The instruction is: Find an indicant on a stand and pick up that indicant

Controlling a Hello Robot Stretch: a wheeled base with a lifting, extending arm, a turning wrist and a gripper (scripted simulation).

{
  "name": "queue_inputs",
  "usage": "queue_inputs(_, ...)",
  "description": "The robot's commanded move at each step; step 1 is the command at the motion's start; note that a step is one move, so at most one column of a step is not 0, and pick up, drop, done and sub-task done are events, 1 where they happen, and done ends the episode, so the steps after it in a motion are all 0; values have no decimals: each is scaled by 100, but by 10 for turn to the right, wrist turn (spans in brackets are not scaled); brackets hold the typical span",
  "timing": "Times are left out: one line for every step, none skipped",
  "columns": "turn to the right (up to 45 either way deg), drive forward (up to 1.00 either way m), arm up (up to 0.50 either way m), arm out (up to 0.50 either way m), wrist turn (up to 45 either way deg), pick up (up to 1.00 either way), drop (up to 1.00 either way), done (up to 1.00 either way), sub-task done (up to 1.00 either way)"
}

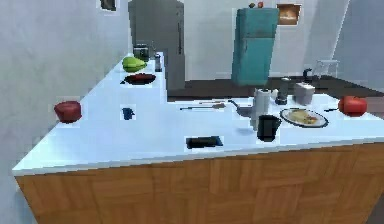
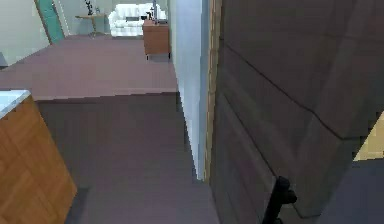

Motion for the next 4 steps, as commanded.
queue_inputs(450,0,0,0,0,0,0,0,0)
queue_inputs(330,0,0,0,0,0,0,0,0)
queue_inputs(0,100,0,0,0,0,0,0,0)
queue_inputs(0,100,0,0,0,0,0,0,0)
